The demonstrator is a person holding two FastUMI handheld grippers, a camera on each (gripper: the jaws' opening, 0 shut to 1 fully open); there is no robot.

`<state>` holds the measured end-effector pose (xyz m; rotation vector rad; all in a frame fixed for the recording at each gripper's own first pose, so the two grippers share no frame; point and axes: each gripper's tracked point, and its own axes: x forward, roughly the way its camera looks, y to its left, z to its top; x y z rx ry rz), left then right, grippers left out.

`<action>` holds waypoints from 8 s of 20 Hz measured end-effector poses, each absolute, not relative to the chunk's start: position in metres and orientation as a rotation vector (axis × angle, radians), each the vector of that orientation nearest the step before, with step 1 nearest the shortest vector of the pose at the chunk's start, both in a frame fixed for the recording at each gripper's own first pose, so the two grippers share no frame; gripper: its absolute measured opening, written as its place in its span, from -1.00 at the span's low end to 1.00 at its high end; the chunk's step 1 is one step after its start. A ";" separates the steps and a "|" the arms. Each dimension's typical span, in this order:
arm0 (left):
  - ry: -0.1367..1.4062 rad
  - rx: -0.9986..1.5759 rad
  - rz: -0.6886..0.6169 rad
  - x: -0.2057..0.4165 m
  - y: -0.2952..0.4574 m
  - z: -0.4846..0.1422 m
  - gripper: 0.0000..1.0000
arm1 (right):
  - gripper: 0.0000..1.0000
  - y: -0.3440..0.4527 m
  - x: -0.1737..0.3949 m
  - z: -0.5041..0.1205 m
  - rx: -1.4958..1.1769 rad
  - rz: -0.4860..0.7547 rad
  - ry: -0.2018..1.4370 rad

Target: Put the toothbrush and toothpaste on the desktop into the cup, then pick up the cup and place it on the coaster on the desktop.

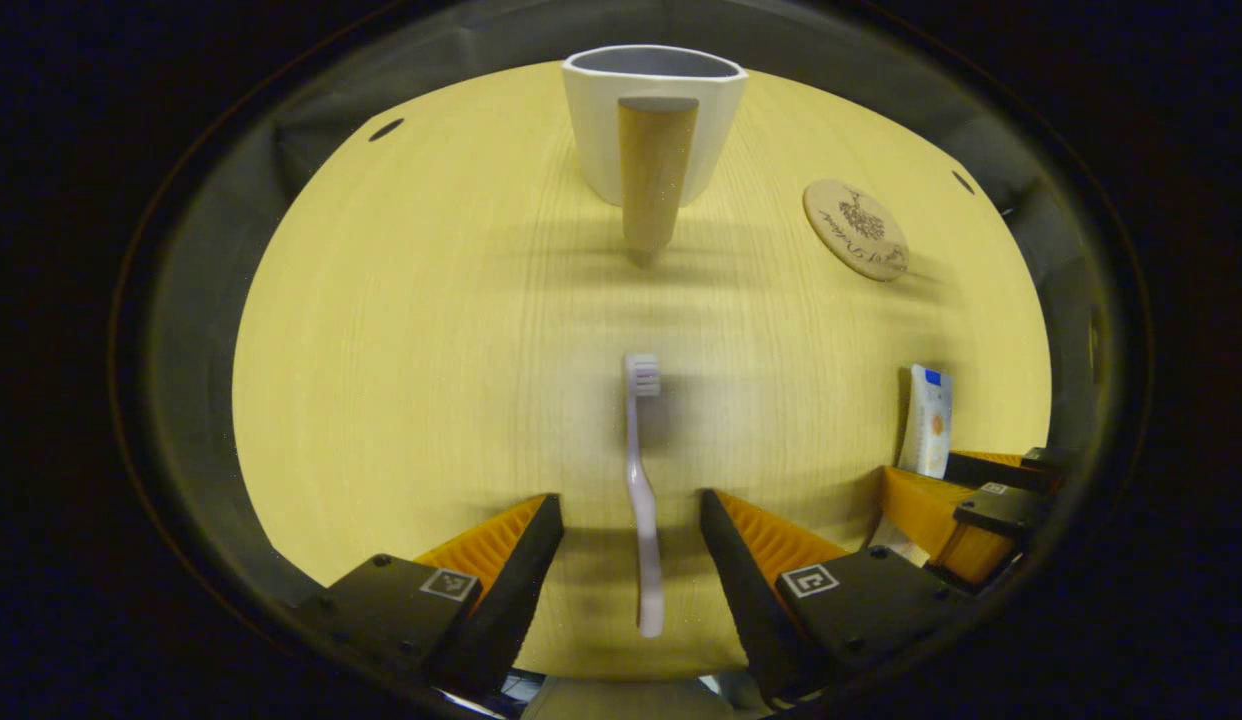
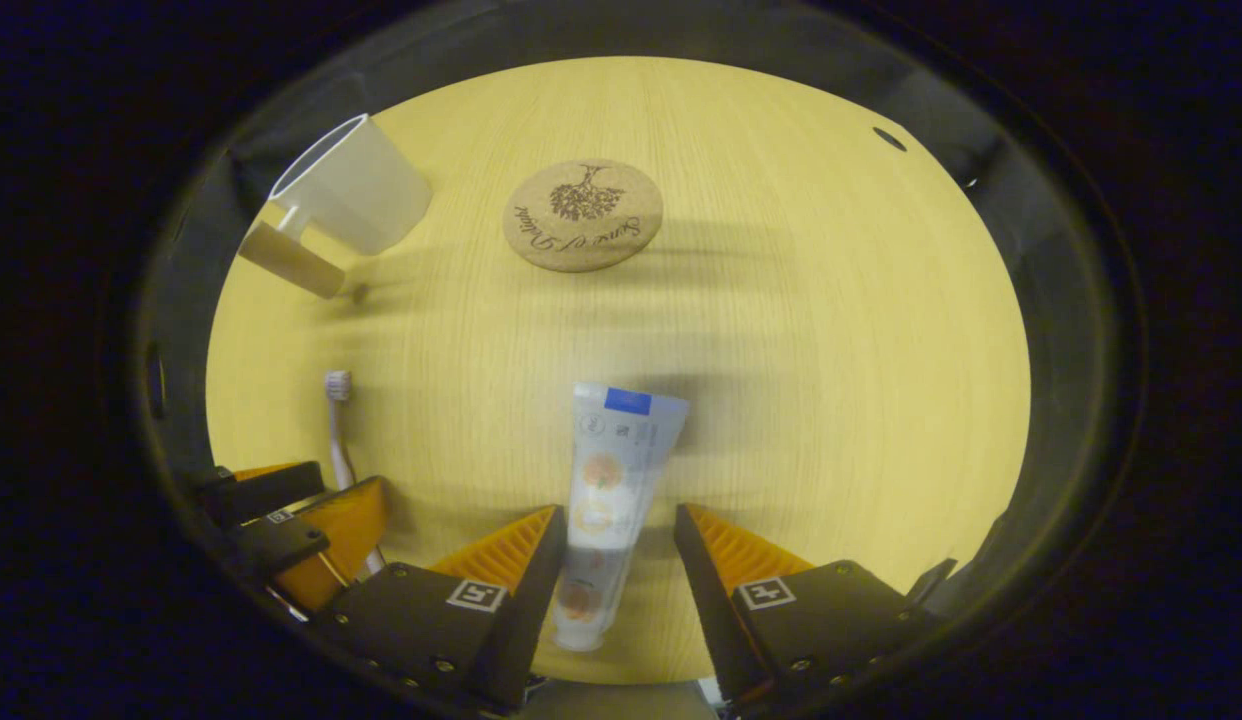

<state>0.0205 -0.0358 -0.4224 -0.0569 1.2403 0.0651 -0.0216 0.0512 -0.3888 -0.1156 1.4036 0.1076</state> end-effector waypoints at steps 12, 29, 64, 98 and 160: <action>1.292 -0.074 0.056 0.018 -0.044 -0.425 -0.83 | -0.63 0.054 -0.039 -0.386 -0.066 0.111 1.500; 1.141 -0.124 0.011 0.033 -0.038 -0.340 -0.84 | -0.62 0.050 -0.029 -0.352 -0.001 0.112 1.414; 0.673 -0.090 -0.113 0.308 -0.034 -0.225 -0.84 | -0.62 0.028 -0.036 -0.315 0.170 -0.023 1.331; 0.741 -0.203 -0.056 0.209 0.033 -0.256 0.00 | -0.63 0.143 0.118 -0.213 0.194 0.199 1.071; 0.938 -0.069 -0.201 0.152 -0.025 -0.305 0.00 | 0.54 0.046 0.164 -0.186 0.510 -0.072 0.455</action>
